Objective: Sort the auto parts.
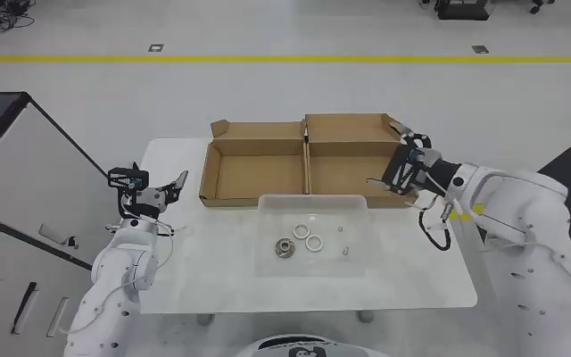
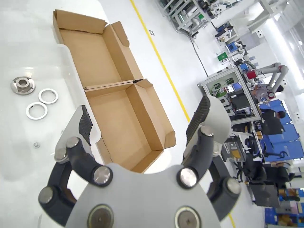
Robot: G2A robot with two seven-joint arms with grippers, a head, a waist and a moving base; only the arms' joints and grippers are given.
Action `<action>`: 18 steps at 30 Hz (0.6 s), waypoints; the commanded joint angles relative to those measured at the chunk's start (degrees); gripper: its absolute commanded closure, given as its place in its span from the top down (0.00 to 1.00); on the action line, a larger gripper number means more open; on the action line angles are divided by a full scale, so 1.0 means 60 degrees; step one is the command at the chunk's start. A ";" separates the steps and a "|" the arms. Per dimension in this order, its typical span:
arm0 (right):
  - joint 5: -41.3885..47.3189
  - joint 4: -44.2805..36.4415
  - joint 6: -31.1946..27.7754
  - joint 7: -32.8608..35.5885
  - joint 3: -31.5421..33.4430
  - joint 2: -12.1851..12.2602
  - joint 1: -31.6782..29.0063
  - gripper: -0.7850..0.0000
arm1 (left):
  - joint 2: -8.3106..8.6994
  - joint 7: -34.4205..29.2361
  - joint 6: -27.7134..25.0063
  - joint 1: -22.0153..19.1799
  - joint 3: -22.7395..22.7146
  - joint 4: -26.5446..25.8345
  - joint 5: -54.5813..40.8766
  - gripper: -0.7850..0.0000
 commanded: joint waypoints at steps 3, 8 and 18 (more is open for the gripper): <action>0.0381 -0.0003 -0.0384 0.1122 -0.0732 0.0060 0.0539 1.00 | 0.0000 0.0000 0.0000 0.0000 0.0000 0.0000 0.0000 1.00; 0.0635 0.0015 -0.0506 0.1937 -0.1636 0.0195 0.1131 1.00 | 0.0000 0.0000 0.0000 0.0000 0.0000 0.0000 0.0000 1.00; 0.0340 0.0461 -0.0513 0.1932 -0.3564 0.0869 0.2315 1.00 | 0.0000 0.0000 0.0000 0.0000 0.0000 0.0000 0.0000 1.00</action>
